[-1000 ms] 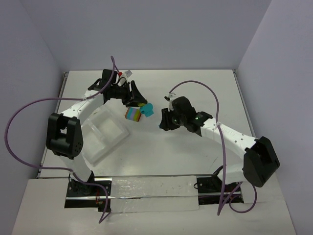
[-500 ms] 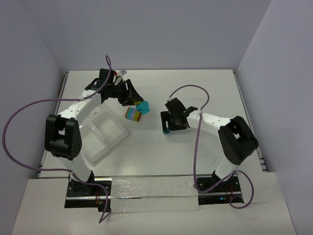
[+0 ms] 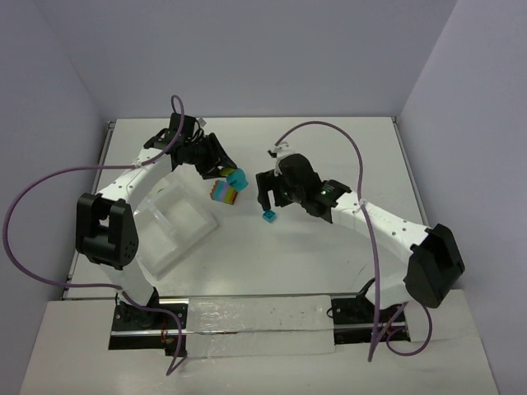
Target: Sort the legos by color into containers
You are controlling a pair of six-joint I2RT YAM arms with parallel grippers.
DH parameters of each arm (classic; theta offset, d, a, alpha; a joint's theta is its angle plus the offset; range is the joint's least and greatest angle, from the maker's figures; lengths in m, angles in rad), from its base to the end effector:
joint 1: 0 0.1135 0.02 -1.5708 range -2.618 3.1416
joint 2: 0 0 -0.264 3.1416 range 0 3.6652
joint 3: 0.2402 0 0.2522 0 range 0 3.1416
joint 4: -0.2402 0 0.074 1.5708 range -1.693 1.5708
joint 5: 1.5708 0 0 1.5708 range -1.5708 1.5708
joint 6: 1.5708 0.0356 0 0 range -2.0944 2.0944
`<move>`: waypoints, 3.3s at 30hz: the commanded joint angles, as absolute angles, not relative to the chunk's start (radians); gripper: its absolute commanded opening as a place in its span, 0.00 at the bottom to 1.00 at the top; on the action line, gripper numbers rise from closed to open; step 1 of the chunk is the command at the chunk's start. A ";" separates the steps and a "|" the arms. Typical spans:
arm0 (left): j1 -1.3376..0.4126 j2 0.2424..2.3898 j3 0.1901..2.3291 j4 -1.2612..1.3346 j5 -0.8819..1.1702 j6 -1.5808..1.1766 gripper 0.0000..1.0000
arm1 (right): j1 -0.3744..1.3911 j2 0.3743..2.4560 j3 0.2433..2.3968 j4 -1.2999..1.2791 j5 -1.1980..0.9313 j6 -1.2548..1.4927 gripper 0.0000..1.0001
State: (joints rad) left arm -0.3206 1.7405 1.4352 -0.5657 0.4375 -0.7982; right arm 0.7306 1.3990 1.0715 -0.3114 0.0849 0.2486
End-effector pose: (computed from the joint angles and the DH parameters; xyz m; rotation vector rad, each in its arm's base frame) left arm 0.3603 -0.1355 0.2760 -0.4097 2.5739 -0.9925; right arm 0.2359 0.2073 0.2863 -0.4889 2.1901 0.4465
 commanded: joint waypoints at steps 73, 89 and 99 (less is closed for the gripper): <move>-0.232 1.720 1.647 -0.822 0.190 -0.857 0.00 | 0.997 1.428 1.046 -0.152 0.598 0.187 0.00; 0.084 1.772 1.571 -0.835 -0.024 -0.779 0.08 | 0.972 1.362 1.022 -0.189 0.574 0.256 0.00; 0.087 1.811 1.545 -0.806 -0.038 -0.805 0.57 | 0.960 1.361 1.012 -0.194 0.577 0.249 0.00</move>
